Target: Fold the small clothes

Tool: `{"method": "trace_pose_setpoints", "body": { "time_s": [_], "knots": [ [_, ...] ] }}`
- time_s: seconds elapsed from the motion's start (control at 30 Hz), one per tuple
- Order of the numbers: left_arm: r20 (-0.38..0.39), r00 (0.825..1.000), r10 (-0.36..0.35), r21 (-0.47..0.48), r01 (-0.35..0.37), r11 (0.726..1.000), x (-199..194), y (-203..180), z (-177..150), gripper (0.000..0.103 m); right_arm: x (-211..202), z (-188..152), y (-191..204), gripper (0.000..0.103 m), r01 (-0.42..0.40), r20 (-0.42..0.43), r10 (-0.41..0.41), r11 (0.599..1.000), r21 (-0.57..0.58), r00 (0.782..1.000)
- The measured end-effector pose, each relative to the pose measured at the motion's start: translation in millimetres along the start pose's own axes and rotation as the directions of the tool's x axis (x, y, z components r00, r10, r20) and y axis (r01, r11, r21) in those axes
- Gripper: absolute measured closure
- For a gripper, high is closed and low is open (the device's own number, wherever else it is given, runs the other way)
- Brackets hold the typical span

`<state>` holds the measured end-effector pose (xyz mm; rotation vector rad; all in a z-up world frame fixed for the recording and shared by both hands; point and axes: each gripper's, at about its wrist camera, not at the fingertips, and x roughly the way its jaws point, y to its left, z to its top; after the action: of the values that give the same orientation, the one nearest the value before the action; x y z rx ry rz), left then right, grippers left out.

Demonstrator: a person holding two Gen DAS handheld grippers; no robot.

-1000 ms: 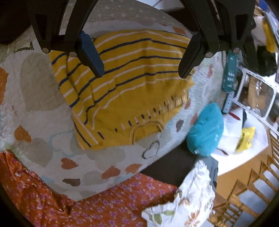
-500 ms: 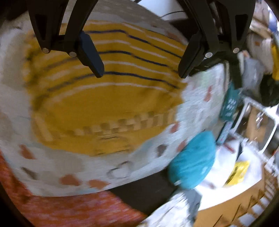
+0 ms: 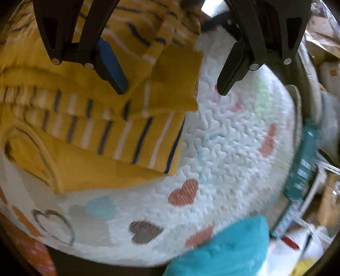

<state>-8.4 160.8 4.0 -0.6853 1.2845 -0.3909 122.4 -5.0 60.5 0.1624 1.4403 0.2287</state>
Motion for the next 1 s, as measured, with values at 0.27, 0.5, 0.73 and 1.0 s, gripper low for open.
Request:
{"method": "trace_pose_setpoints", "body": {
  "time_s": [0.27, 0.5, 0.73, 1.0],
  "knots": [
    [-0.025, 0.999, -0.031, -0.012, 0.031, 0.999, 6.5, -6.7, -8.6, 0.037, 50.3, 14.4, 34.7, 0.012, 0.207, -0.172, -0.234, 0.965, -0.162, 0.957],
    [0.087, 0.992, -0.096, -0.008, 0.097, 0.995, -23.5, -8.2, -11.1, 0.031, 23.2, 5.7, 28.2, 0.016, 0.116, -0.129, -0.126, 0.990, -0.085, 0.984],
    [0.032, 0.999, -0.039, 0.004, 0.039, 0.999, -5.1, -18.2, -13.4, 0.031, -22.6, -6.7, -0.1, 0.015, 0.101, -0.050, -0.102, 0.994, -0.034, 0.994],
    [-0.018, 0.999, 0.036, 0.022, -0.035, 0.999, 18.5, -30.9, -16.8, 0.031, 30.4, -5.3, 15.1, 0.013, 0.144, -0.172, -0.152, 0.988, -0.059, 0.973]
  ]
}}
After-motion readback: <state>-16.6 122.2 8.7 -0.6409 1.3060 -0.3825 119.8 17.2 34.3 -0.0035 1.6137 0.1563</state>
